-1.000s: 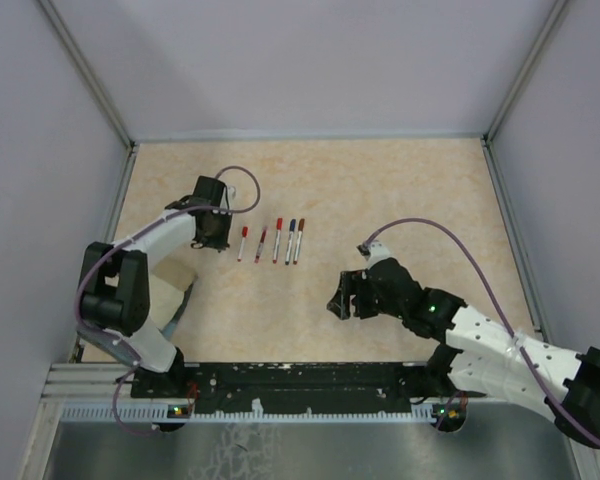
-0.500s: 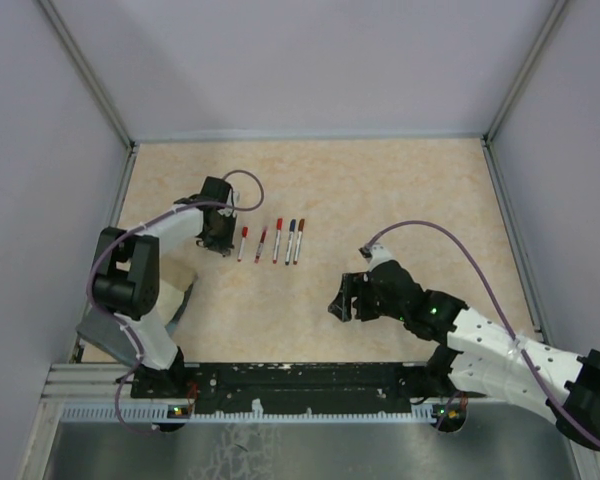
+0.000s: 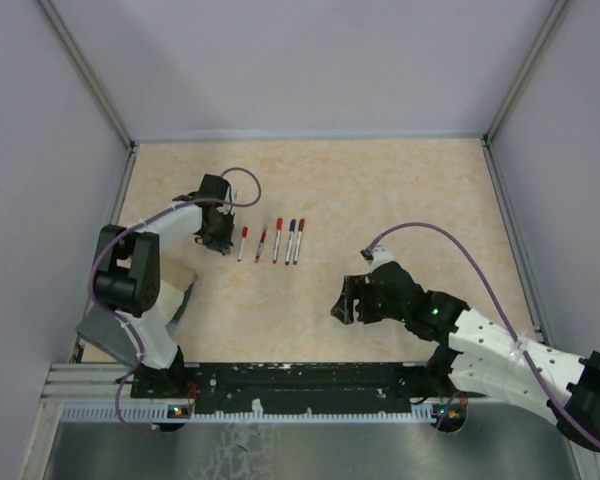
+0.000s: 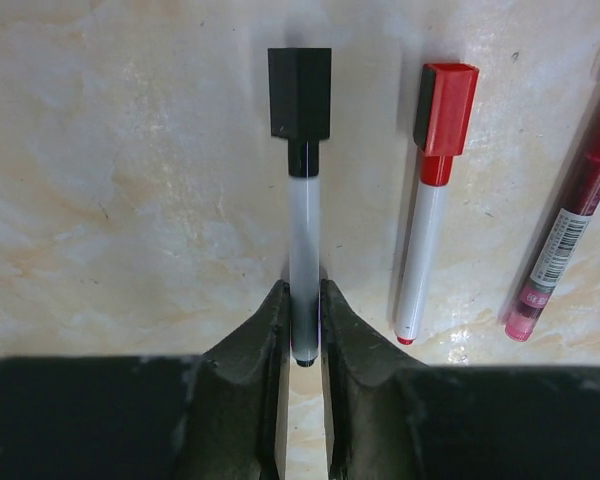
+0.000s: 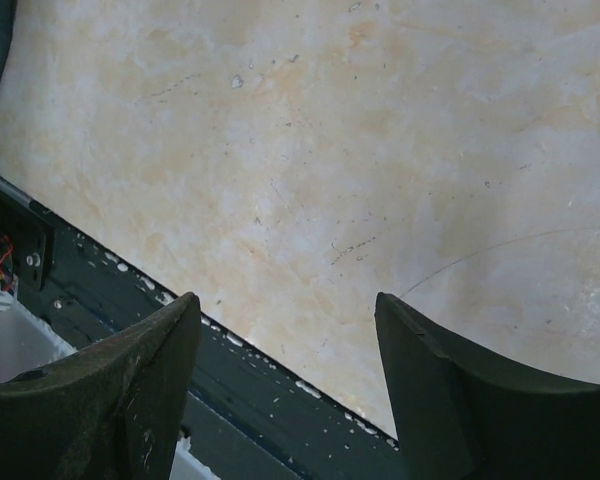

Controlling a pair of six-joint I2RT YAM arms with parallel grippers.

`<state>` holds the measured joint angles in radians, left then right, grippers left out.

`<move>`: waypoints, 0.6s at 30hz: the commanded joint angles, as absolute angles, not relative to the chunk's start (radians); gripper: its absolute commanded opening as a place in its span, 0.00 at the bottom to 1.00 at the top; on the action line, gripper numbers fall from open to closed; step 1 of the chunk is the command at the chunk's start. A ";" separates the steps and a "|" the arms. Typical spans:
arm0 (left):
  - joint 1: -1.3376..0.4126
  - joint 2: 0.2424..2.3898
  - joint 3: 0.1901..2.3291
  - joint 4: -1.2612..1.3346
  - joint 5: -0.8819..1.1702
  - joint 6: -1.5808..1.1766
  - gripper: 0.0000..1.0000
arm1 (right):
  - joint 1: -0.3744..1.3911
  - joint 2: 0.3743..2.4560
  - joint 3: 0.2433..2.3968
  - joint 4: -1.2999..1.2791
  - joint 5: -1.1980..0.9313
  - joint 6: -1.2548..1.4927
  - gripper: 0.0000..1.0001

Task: Insert the pens into the pen caps
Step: Place the pen at the center of the board.

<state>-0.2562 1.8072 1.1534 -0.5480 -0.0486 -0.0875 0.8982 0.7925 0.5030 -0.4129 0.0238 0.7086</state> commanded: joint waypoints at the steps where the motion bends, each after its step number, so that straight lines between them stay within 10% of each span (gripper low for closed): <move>1: -0.242 1.837 1.162 -0.563 -0.036 -0.094 0.23 | 0.899 0.778 0.546 -0.432 0.017 0.713 0.70; 18: -0.241 1.631 1.141 -0.587 -0.065 -0.076 0.34 | 0.897 0.759 0.627 -0.547 0.051 0.718 0.74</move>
